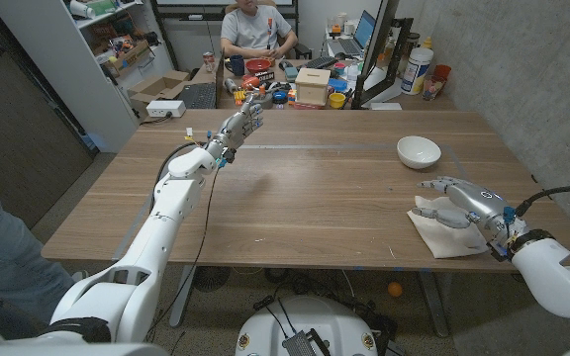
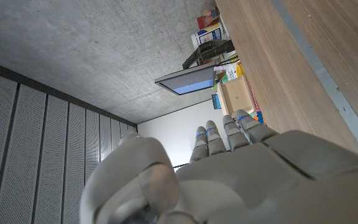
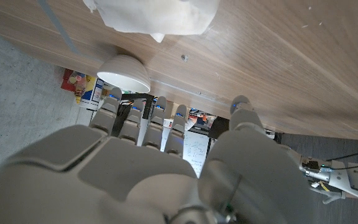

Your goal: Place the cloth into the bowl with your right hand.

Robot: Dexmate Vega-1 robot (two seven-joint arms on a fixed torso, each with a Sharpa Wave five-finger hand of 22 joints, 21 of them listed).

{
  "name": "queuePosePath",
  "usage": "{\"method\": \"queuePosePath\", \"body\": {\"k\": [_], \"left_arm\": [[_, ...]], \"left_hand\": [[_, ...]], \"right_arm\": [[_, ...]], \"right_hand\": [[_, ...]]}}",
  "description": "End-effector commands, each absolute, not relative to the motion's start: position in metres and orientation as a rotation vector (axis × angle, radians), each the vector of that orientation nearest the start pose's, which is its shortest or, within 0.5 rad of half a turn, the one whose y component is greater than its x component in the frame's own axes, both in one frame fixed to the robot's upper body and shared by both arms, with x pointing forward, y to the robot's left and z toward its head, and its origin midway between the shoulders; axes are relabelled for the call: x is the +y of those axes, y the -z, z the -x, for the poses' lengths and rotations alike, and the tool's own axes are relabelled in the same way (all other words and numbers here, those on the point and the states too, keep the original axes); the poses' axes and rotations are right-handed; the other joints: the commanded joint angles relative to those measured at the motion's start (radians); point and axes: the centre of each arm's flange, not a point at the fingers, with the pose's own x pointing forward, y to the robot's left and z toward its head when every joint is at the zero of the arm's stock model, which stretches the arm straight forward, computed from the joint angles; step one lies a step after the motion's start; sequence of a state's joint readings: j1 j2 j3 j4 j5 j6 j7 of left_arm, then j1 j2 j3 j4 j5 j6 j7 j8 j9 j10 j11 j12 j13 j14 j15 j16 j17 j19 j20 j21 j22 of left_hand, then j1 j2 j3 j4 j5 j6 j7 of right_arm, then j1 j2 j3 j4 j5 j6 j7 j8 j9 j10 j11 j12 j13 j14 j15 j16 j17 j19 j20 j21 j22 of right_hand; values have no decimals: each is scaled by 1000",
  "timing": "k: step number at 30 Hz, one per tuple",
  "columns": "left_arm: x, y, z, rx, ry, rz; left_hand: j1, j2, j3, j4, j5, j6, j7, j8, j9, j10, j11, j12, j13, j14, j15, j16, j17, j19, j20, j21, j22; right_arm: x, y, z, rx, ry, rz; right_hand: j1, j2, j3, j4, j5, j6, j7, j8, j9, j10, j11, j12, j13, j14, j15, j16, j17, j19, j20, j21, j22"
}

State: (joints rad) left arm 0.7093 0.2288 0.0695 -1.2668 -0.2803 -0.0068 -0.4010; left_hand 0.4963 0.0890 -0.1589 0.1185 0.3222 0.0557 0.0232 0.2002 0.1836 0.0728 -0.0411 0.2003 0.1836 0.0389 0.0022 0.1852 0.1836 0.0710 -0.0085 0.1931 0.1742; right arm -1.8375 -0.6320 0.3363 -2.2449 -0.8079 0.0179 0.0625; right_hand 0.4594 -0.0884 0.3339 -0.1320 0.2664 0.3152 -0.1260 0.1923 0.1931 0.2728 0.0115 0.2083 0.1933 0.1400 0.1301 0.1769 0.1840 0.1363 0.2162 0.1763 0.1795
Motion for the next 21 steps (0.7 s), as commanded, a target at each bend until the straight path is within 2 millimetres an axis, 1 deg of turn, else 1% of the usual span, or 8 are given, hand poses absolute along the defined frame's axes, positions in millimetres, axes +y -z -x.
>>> {"method": "queuePosePath", "body": {"k": [1, 4, 6, 10, 14, 16, 19, 21], "left_arm": [[254, -38, -676, -538, 405, -66], [253, -36, -677, -533, 406, -65], [254, -35, -677, -531, 404, -63], [256, -34, -677, -530, 397, -60], [257, -34, -677, -527, 394, -61], [257, -34, -677, -524, 394, -62], [255, -33, -678, -520, 398, -63], [254, -33, -679, -516, 402, -63]], "left_hand": [[4, 9, -6, 1, 3, 9, 2, 6, 5, 7, 0, 5, 5, 7, 5, 6, 3, 1, 6, 4, 6], [4, 10, -7, 1, 3, 11, 1, 6, 5, 7, 0, 5, 5, 6, 5, 6, 3, 1, 8, 5, 6], [4, 10, -7, 1, 3, 12, 1, 6, 5, 6, -2, 5, 5, 7, 6, 6, 3, -1, 14, 4, 6], [4, 11, -8, 1, 4, 12, 0, 6, 5, 6, -3, 4, 5, 7, 6, 6, 3, -2, 19, 4, 6], [5, 12, -9, 1, 4, 16, -1, 7, 5, 6, -4, 4, 5, 6, 6, 5, 4, -3, 23, 4, 6], [5, 12, -9, 1, 4, 17, -2, 7, 5, 5, -5, 4, 5, 6, 7, 5, 4, -3, 24, 5, 6], [5, 13, -10, 1, 4, 19, -3, 7, 5, 7, -5, 4, 5, 5, 9, 5, 4, -4, 26, 5, 6], [5, 13, -10, 1, 4, 18, -4, 7, 5, 6, -6, 4, 5, 4, 11, 4, 4, -3, 29, 5, 6]], "right_arm": [[-359, 97, -420, -273, 125, 1638], [-364, 98, -423, -237, 132, 1639], [-367, 98, -424, -213, 134, 1634], [-371, 102, -426, -155, 133, 1629], [-374, 105, -428, -102, 129, 1623], [-375, 107, -429, -72, 126, 1619], [-375, 109, -430, -28, 117, 1616], [-374, 110, -431, -4, 110, 1624]], "right_hand": [[0, -8, -3, 3, 15, -57, 19, -13, 5, -71, 26, -17, 4, -49, 24, -4, 2, -2, 3, 13, 3], [0, -11, -5, 3, 22, -97, 29, -14, 5, -122, 38, -23, 5, -68, 33, 0, 1, 19, 3, 23, 5], [2, -13, -7, 2, 28, -151, 42, -18, 5, -156, 51, -21, 5, -84, 46, 2, 1, 46, 3, 31, 6], [3, -14, -10, 2, 35, -211, 53, -18, 6, -214, 61, -25, 5, -96, 53, 5, 1, 88, 3, 42, 7], [5, -18, -13, 1, 38, -264, 67, -17, 6, -264, 82, -25, 5, -114, 68, 4, 0, 129, 3, 50, 7], [6, -19, -14, 1, 39, -277, 71, -16, 6, -276, 83, -24, 5, -116, 70, 5, 0, 145, 2, 54, 8], [8, -21, -18, 0, 41, -310, 80, -11, 5, -308, 97, -20, 4, -112, 70, 10, -1, 219, 0, 74, 10], [10, -23, -20, -1, 42, -328, 83, -11, 5, -317, 102, -17, 4, -110, 75, 11, -1, 254, 0, 83, 10]]}}
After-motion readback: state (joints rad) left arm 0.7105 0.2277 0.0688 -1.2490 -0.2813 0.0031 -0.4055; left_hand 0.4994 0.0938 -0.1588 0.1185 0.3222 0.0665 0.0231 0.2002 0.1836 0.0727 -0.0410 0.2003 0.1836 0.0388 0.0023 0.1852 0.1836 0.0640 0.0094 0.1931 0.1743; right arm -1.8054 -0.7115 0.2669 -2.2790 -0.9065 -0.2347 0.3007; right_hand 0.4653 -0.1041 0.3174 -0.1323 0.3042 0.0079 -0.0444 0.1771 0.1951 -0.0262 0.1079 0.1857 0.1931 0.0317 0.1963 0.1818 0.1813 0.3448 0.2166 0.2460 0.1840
